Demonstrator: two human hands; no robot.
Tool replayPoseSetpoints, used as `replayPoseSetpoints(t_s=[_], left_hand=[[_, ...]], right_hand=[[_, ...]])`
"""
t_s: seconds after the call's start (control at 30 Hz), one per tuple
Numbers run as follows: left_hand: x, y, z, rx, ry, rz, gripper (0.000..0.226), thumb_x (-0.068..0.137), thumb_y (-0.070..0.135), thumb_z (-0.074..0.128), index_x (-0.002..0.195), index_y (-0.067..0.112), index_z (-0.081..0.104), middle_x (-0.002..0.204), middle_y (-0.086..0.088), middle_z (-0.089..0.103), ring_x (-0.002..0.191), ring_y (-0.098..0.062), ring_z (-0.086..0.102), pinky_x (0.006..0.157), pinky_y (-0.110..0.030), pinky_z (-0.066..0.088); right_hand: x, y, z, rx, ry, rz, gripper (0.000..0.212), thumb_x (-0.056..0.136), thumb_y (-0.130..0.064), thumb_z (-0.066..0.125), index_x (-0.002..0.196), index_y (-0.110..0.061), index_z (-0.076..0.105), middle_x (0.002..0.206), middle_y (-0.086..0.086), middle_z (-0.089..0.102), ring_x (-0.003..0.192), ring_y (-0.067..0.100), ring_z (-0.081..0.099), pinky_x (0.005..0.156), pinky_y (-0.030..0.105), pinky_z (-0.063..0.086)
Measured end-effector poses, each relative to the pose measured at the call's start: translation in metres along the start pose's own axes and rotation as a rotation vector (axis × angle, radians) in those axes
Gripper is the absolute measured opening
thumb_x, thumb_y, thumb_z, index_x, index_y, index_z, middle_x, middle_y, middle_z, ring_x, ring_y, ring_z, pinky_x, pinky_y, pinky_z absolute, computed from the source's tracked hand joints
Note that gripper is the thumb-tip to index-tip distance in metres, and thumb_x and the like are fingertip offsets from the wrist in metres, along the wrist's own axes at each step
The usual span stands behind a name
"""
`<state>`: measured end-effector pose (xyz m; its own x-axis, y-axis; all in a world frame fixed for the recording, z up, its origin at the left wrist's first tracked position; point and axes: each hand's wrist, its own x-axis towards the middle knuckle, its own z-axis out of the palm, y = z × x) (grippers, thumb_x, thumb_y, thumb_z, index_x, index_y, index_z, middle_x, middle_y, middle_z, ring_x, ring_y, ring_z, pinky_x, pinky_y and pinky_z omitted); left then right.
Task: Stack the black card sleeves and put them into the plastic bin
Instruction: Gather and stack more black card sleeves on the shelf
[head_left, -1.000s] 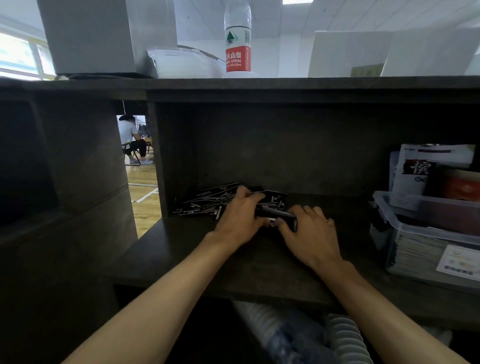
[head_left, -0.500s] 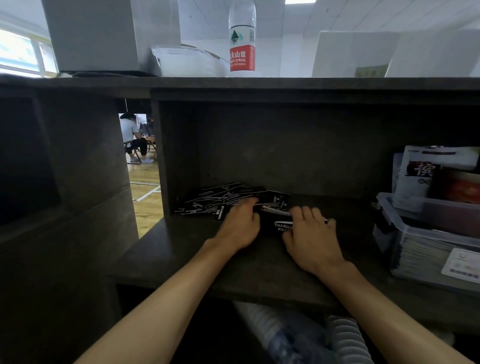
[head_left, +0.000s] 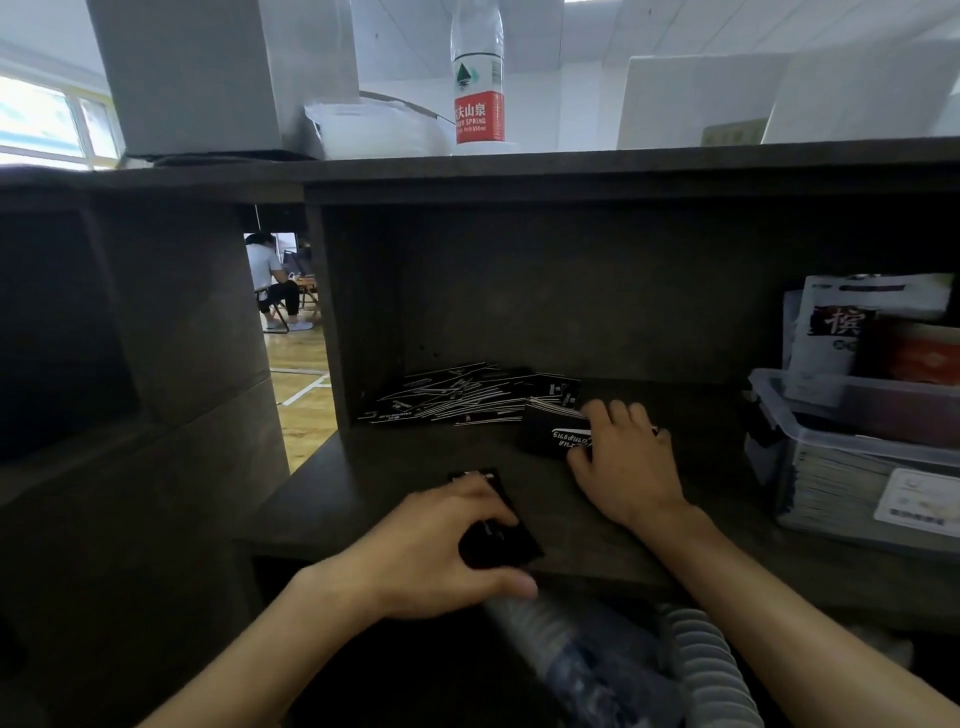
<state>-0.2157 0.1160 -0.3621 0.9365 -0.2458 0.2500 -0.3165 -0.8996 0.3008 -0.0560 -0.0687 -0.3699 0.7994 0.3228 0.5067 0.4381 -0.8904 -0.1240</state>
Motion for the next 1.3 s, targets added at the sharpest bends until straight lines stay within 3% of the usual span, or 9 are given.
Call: replayPoseSetpoints(t_s=[0.17, 0.3, 0.37, 0.47, 0.53, 0.8, 0.97, 1.07, 1.3], left_hand=[[-0.019, 0.018, -0.004, -0.197, 0.172, 0.262, 0.017, 0.09, 0.022, 0.067, 0.107, 0.023, 0.071, 0.105, 0.016, 0.065, 0.101, 0.001, 0.061, 0.089, -0.019, 0.048], [0.017, -0.002, -0.017, -0.429, 0.707, -0.009, 0.014, 0.094, 0.014, 0.061, 0.095, 0.027, 0.065, 0.09, 0.013, 0.068, 0.089, -0.004, 0.066, 0.077, -0.017, 0.051], [0.045, -0.017, -0.017, -0.426, 0.768, -0.164, 0.02, 0.096, 0.012, 0.058, 0.09, 0.03, 0.059, 0.085, 0.012, 0.068, 0.085, -0.001, 0.065, 0.069, -0.008, 0.046], [0.08, -0.035, -0.001, -0.328, 0.682, -0.295, 0.012, 0.099, 0.016, 0.053, 0.092, 0.026, 0.052, 0.087, 0.006, 0.068, 0.082, -0.005, 0.064, 0.066, -0.009, 0.045], [0.096, -0.037, 0.012, -0.211, 0.6, -0.339, 0.007, 0.099, 0.024, 0.055, 0.092, 0.025, 0.052, 0.085, 0.003, 0.067, 0.081, -0.012, 0.065, 0.07, -0.024, 0.05], [0.117, -0.023, 0.025, 0.092, 0.432, -0.276, 0.019, 0.1, 0.033, 0.048, 0.091, 0.024, 0.061, 0.081, 0.003, 0.062, 0.081, -0.02, 0.064, 0.064, -0.034, 0.048], [0.106, -0.068, -0.003, 0.136, 0.403, -0.455, 0.028, 0.098, 0.024, 0.05, 0.125, 0.019, 0.058, 0.114, -0.007, 0.065, 0.106, -0.023, 0.062, 0.091, -0.042, 0.052], [0.097, -0.092, -0.006, 0.273, 0.167, -0.666, 0.045, 0.099, 0.041, 0.046, 0.135, 0.013, 0.05, 0.141, -0.014, 0.048, 0.132, -0.033, 0.043, 0.109, -0.047, 0.035], [0.065, -0.079, 0.013, 0.264, 0.126, -0.462, 0.053, 0.096, 0.059, 0.038, 0.136, 0.027, 0.051, 0.138, -0.004, 0.052, 0.13, -0.026, 0.042, 0.105, -0.043, 0.031]], right_hand=[[-0.001, -0.001, -0.004, 0.008, -0.014, 0.003, 0.046, 0.092, -0.042, 0.05, 0.134, -0.024, 0.043, 0.127, 0.003, 0.05, 0.119, 0.021, 0.043, 0.095, 0.047, 0.043], [0.0, 0.0, -0.005, 0.054, -0.024, 0.002, 0.038, 0.096, -0.038, 0.044, 0.131, -0.023, 0.047, 0.124, 0.003, 0.052, 0.117, 0.021, 0.044, 0.096, 0.047, 0.042], [0.0, 0.0, -0.008, 0.125, -0.006, 0.017, 0.033, 0.098, -0.034, 0.037, 0.125, -0.023, 0.052, 0.12, 0.003, 0.056, 0.113, 0.02, 0.046, 0.095, 0.047, 0.043], [0.0, 0.0, -0.009, 0.173, 0.012, 0.028, 0.033, 0.099, -0.036, 0.033, 0.119, -0.023, 0.056, 0.117, 0.002, 0.059, 0.111, 0.02, 0.048, 0.094, 0.048, 0.043], [0.0, -0.001, -0.008, 0.143, 0.012, 0.016, 0.037, 0.1, -0.044, 0.034, 0.122, -0.024, 0.055, 0.12, 0.002, 0.058, 0.114, 0.02, 0.047, 0.095, 0.048, 0.043], [0.008, 0.002, -0.004, -0.107, -0.046, -0.044, 0.044, 0.098, -0.052, 0.039, 0.136, -0.03, 0.044, 0.133, 0.0, 0.05, 0.128, 0.025, 0.036, 0.096, 0.053, 0.039], [0.007, -0.004, 0.004, -0.176, -0.014, -0.057, 0.037, 0.099, -0.045, 0.038, 0.129, -0.026, 0.045, 0.128, 0.001, 0.052, 0.121, 0.024, 0.043, 0.091, 0.053, 0.041], [0.006, -0.003, 0.007, -0.173, 0.001, -0.034, 0.037, 0.099, -0.045, 0.037, 0.13, -0.025, 0.044, 0.126, 0.0, 0.051, 0.116, 0.022, 0.046, 0.089, 0.05, 0.042], [0.006, -0.003, 0.007, -0.144, 0.002, -0.02, 0.039, 0.099, -0.045, 0.037, 0.132, -0.025, 0.044, 0.127, 0.001, 0.051, 0.118, 0.022, 0.045, 0.092, 0.049, 0.043]])
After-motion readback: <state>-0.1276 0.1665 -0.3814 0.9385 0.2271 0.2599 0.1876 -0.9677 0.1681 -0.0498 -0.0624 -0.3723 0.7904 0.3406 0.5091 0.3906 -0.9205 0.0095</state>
